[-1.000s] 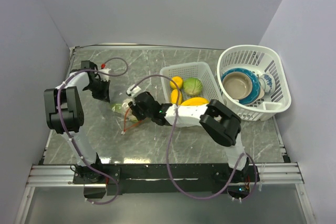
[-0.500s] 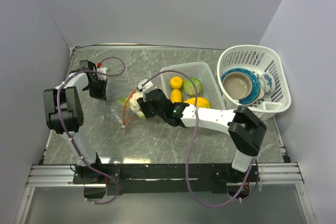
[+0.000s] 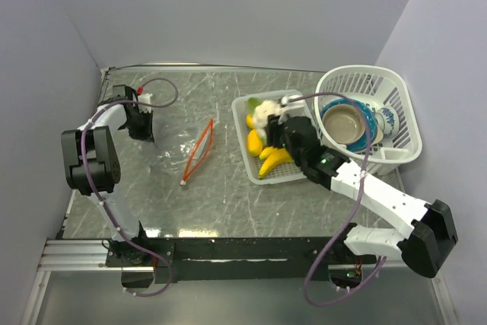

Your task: Open the zip-top bag and remove the fake food

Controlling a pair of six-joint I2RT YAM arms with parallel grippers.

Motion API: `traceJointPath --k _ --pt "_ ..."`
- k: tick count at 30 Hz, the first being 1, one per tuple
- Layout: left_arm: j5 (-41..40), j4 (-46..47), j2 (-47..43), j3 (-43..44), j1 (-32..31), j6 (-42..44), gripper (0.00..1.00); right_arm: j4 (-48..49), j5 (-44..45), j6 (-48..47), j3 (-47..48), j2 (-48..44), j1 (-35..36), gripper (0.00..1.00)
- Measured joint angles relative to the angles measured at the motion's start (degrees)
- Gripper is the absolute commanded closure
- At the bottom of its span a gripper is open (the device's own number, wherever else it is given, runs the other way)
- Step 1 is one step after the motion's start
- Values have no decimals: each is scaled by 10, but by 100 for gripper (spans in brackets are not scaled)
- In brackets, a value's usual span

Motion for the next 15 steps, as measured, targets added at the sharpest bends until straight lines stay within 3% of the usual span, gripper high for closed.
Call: traceJointPath --k 2,3,4,5,6,10,15 --pt "17 -7 -15 11 0 -12 71 9 22 9 0 -2 -35 62" --pt "24 -9 -26 16 0 -15 62 9 28 13 0 3 -46 50" --pt "30 -13 -41 26 0 -22 42 9 31 17 -1 10 -53 39" --pt "37 -16 -55 38 0 -26 34 9 32 22 -2 17 -57 25" --pt "42 -17 -70 52 0 -30 29 8 32 29 -3 24 -61 3" --pt "72 -16 -115 121 -1 -48 1 -5 29 54 -3 57 -79 0" --pt "100 -16 -161 141 -2 -63 3 -42 31 78 5 73 -85 0"
